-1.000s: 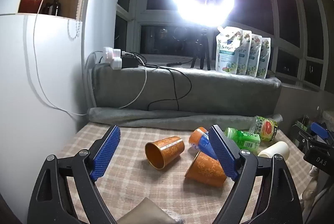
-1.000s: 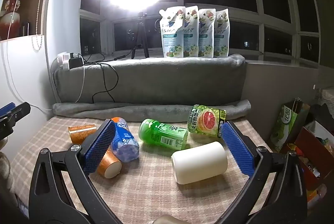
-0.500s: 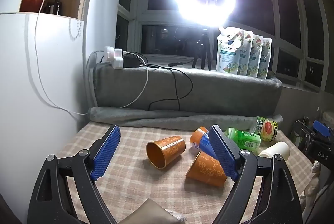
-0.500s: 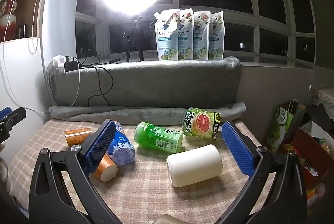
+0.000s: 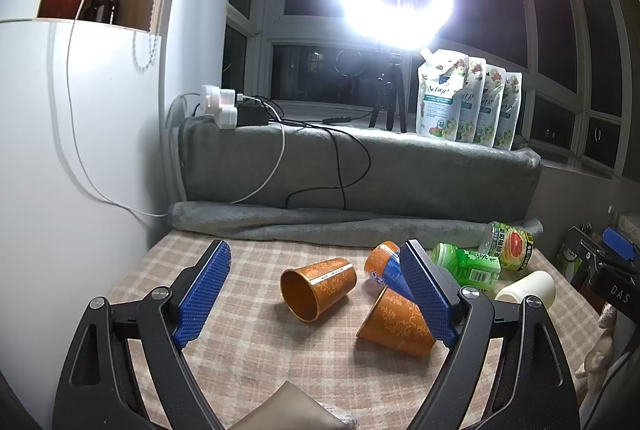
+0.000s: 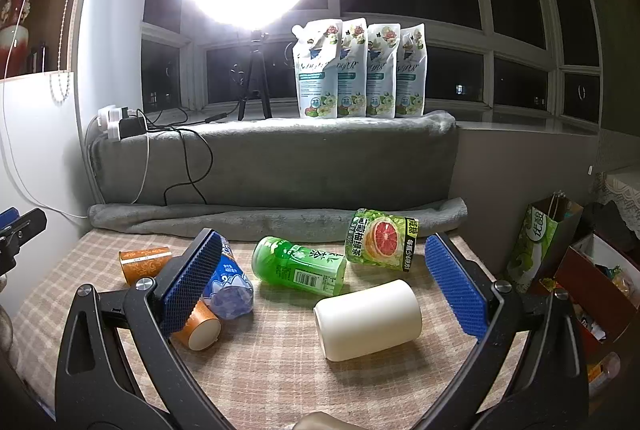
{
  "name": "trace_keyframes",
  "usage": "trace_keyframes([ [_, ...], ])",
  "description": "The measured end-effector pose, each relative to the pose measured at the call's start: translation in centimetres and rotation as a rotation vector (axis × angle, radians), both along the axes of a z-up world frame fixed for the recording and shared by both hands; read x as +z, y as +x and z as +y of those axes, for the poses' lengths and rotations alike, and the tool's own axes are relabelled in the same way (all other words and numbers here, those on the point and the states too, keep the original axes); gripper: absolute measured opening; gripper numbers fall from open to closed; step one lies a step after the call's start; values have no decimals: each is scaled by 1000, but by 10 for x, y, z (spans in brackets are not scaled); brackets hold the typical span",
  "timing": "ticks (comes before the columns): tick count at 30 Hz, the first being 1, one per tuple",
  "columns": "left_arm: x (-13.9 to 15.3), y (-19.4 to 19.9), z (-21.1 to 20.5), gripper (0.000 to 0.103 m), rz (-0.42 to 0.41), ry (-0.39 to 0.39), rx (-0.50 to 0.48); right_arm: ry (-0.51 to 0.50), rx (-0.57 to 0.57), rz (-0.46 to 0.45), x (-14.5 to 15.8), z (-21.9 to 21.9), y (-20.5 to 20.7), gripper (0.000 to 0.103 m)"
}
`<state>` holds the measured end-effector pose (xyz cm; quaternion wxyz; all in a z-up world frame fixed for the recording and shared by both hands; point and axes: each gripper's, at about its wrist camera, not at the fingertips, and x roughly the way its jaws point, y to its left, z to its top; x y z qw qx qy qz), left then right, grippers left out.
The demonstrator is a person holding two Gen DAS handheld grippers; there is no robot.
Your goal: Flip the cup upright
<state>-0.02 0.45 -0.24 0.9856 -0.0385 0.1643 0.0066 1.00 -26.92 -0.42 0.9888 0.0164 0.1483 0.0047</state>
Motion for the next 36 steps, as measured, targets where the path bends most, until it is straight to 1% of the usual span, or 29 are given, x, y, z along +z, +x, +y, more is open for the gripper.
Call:
trace_keyframes([
  [36,-1,0,0,86,3,-4,-1,0,-10,0,-1,1,0,103],
])
